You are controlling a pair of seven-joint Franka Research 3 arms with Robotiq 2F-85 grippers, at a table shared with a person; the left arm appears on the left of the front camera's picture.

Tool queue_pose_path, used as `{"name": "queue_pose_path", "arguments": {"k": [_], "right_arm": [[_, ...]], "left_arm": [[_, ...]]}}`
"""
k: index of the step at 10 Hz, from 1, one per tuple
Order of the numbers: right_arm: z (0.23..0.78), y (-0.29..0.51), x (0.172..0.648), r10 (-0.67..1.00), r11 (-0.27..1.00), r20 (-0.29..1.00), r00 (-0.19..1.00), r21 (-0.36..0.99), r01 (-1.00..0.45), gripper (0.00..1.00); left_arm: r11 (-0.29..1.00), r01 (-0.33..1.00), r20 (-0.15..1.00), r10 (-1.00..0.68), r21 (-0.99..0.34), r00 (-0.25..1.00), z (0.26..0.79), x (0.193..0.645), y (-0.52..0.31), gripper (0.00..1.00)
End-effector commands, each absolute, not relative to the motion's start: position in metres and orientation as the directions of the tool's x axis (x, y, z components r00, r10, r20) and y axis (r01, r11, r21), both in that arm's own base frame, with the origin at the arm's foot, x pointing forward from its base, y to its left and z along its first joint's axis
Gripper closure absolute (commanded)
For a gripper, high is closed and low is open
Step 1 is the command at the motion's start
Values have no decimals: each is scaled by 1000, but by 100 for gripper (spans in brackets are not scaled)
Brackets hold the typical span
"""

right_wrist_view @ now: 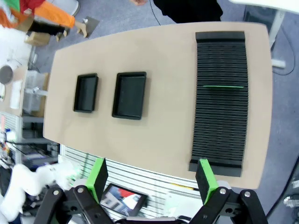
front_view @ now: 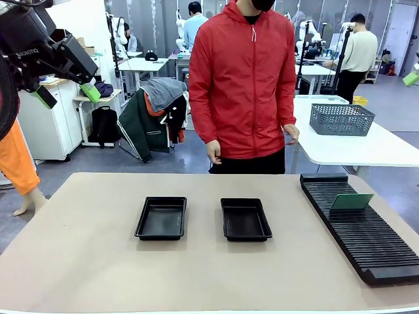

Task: Inspect and transfer BCBs to ESD trays.
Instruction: Pick up the Blank PCB from the PCB Rack and place it in the left ESD tray.

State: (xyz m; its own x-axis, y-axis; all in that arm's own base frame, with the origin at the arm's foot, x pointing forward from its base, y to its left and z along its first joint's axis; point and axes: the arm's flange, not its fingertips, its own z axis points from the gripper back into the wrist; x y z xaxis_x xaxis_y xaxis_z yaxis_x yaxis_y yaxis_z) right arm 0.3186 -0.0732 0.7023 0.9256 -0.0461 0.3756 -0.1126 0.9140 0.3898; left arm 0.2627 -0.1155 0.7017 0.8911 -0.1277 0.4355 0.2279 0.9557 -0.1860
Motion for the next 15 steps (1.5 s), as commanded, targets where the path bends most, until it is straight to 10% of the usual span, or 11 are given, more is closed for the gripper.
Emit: {"name": "queue_pose_path", "arguments": {"k": [1, 7, 15], "right_arm": [[695, -79, 327, 191, 925, 413, 891, 228, -304, 0], [647, -81, 358, 779, 618, 290, 556, -210, -757, 0], [549, -91, 430, 991, 57, 135, 23, -257, -965, 0]], "left_arm": [[958, 224, 434, -126, -181, 892, 702, 263, -115, 0], [958, 224, 434, -126, -181, 892, 702, 263, -115, 0], [958, 224, 434, -126, -181, 892, 702, 263, -115, 0]]}}
